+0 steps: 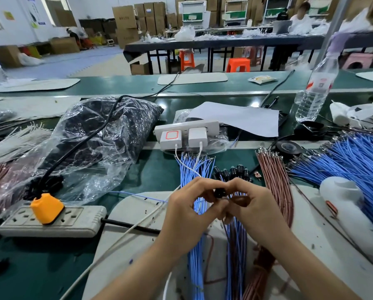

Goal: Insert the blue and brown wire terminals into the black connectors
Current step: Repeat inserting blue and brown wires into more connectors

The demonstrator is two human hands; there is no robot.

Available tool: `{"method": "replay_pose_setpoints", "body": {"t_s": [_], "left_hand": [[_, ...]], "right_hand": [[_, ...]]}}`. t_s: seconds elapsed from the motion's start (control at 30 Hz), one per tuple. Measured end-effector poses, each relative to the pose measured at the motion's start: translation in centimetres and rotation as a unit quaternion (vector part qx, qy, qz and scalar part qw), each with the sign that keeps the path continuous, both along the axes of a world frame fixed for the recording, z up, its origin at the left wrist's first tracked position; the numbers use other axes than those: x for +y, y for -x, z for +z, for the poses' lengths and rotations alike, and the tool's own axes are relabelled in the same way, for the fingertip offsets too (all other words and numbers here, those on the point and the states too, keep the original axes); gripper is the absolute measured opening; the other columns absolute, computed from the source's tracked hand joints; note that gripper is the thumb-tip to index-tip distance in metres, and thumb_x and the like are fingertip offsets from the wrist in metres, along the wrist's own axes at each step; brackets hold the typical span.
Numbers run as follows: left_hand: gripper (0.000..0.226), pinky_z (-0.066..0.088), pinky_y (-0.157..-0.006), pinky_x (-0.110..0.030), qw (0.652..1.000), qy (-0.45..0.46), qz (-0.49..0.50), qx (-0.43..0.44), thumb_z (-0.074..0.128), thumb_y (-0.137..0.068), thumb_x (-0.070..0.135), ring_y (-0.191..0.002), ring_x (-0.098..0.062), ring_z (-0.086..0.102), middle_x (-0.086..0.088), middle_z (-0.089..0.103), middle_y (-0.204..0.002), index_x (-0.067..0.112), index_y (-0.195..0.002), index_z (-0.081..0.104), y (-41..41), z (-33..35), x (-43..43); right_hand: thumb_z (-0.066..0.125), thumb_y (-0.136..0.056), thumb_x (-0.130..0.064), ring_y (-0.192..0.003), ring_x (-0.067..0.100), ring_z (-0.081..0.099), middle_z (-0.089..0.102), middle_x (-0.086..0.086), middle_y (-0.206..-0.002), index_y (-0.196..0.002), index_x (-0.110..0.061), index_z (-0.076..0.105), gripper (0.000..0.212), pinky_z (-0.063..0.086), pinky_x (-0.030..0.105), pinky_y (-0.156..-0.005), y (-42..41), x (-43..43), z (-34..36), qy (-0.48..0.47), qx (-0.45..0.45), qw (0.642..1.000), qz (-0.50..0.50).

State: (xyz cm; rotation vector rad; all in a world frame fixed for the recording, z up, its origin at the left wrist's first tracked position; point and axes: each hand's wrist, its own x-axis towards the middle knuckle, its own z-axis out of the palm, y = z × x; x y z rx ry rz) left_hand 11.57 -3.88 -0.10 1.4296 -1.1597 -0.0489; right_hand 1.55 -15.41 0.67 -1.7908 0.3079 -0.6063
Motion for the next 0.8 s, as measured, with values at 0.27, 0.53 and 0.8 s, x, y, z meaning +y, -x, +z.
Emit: {"method": "replay_pose_setpoints", "body": {"t_s": [0.27, 0.53, 0.8], "left_hand": [[0.025, 0.054, -0.075, -0.035, 1.0, 0.004, 0.015, 0.012, 0.073, -0.078, 0.018, -0.078, -0.017, 0.065, 0.01, 0.068, -0.084, 0.03, -0.1, 0.068, 0.37, 0.02, 0.07], [0.021, 0.051, -0.08, -0.028, 0.999, 0.031, 0.008, -0.022, 0.072, -0.08, 0.013, -0.095, -0.013, 0.065, 0.008, 0.069, -0.102, 0.018, -0.1, 0.07, 0.16, -0.15, -0.08], [0.025, 0.051, -0.08, -0.029, 1.0, 0.027, 0.014, -0.01, 0.072, -0.079, 0.009, -0.09, -0.017, 0.064, 0.007, 0.065, -0.097, 0.02, -0.101, 0.071, 0.04, -0.18, 0.01]], "right_hand": [[0.068, -0.075, 0.015, -0.059, 0.009, 0.068, 0.07, 0.002, -0.073, -0.081, -0.008, 0.065, 0.024, 0.051, 0.014, -0.058, -0.05, 0.44, -0.02, 0.046, -0.041, 0.998, -0.02], [0.069, -0.074, 0.015, -0.062, -0.001, 0.066, 0.07, -0.005, -0.07, -0.076, -0.021, 0.064, 0.037, 0.049, 0.009, -0.059, 0.0, 0.49, -0.12, 0.082, -0.042, 0.995, -0.045], [0.073, -0.077, 0.007, -0.07, 0.004, 0.068, 0.07, -0.01, -0.075, -0.083, -0.033, 0.062, 0.042, 0.055, 0.019, -0.066, -0.06, 0.63, -0.13, 0.162, -0.057, 0.983, -0.067]]}}
